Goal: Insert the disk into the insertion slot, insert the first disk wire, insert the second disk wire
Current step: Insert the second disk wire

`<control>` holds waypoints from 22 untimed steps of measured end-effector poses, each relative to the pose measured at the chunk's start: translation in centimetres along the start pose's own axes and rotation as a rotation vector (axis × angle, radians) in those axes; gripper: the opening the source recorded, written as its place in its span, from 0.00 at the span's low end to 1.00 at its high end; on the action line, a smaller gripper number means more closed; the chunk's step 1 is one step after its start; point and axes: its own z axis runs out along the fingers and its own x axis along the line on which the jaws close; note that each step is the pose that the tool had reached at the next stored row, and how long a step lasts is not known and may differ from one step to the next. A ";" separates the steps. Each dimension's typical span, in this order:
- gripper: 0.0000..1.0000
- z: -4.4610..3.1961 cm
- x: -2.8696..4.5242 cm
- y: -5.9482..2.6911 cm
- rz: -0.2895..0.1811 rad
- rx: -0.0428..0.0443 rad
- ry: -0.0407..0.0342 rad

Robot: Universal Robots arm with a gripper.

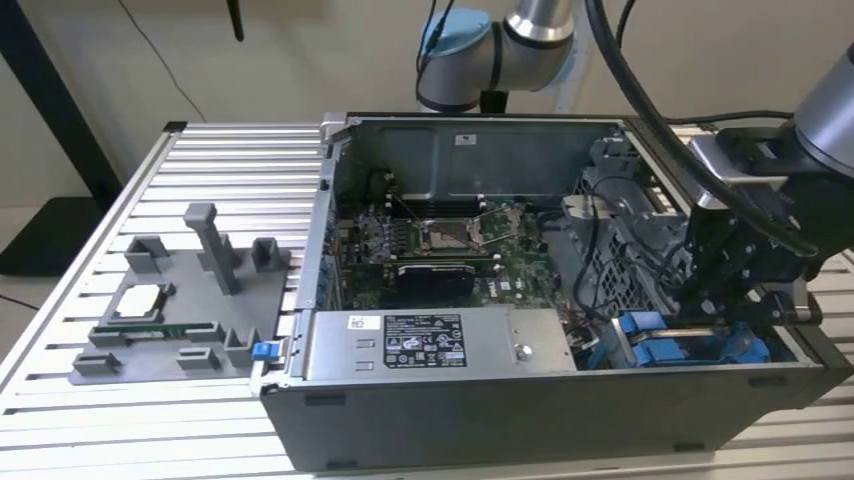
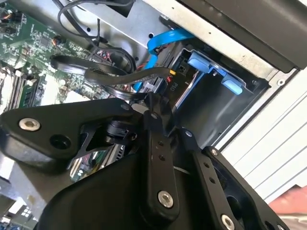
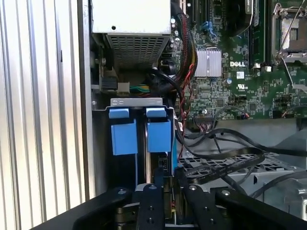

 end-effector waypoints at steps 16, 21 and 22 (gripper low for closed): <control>1.00 -4.88 -0.62 0.10 0.000 -0.0009 -0.0191; 1.00 -5.61 -0.71 0.12 0.000 -0.0011 -0.0212; 1.00 -5.61 -0.71 0.12 0.000 -0.0010 -0.0212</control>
